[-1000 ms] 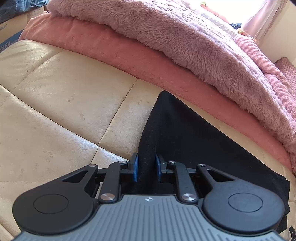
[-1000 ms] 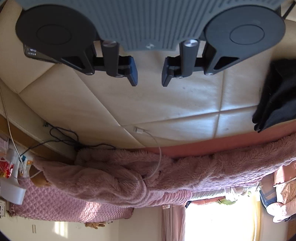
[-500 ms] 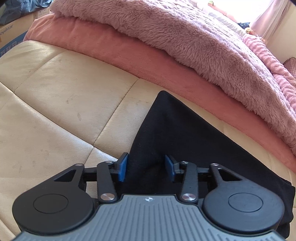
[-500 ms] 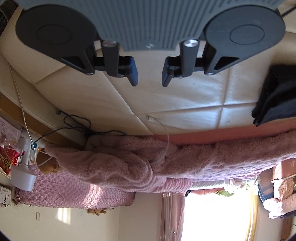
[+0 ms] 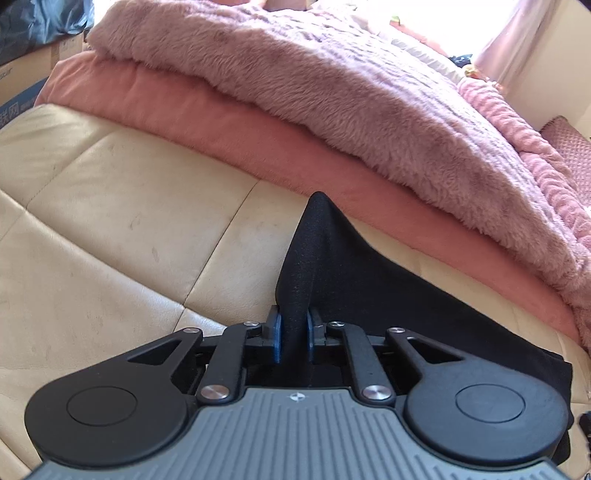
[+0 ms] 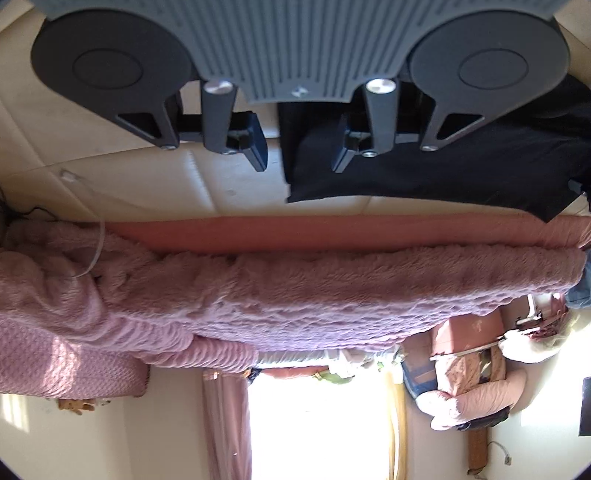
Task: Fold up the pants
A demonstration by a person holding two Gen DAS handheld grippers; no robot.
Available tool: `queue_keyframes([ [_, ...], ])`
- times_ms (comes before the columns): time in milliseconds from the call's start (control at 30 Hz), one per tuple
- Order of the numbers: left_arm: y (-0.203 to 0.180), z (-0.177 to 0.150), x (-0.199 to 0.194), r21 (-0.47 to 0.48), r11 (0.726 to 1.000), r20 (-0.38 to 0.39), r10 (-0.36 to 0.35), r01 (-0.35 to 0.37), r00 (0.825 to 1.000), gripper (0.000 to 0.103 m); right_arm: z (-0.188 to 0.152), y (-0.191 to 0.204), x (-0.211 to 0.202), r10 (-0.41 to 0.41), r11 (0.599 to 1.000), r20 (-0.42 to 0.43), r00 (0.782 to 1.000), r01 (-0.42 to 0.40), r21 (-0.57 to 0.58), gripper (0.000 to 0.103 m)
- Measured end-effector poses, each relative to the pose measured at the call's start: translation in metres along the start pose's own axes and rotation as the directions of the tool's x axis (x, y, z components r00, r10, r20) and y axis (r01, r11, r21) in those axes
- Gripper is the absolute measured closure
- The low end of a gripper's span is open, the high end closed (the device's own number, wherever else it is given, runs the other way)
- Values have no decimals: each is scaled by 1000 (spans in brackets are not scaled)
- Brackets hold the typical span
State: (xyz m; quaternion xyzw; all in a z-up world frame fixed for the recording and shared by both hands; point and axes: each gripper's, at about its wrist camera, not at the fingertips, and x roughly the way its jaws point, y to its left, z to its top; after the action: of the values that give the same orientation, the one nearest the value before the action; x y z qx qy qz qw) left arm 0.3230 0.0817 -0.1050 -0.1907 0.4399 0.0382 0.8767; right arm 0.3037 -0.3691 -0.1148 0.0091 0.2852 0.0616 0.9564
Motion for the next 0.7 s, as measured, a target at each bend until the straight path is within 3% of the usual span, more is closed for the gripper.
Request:
queue_keyframes([
  [200,-31,14,-29,58,998,0,-35,35,999,91,-9,18,17,33,999,-18,999,-33,-17,69],
  [367,-80,31,-56,111,992,-45,-60,65,997,93,-6,20,16,60,998,-8,998,-60,-35,87],
  [433,-100,36,-65,112,989,-60,-92,98,994,93,-8,22,24,57,997,-43,997,-60,-53,94],
  [533,-134,42,-74,93,982,-87,-157,165,984,94,-17,22,40,53,995,-125,991,-63,-82,94],
  [700,-202,40,-79,51,970,-120,-232,240,965,94,-6,9,21,49,998,-45,998,-50,-27,95],
])
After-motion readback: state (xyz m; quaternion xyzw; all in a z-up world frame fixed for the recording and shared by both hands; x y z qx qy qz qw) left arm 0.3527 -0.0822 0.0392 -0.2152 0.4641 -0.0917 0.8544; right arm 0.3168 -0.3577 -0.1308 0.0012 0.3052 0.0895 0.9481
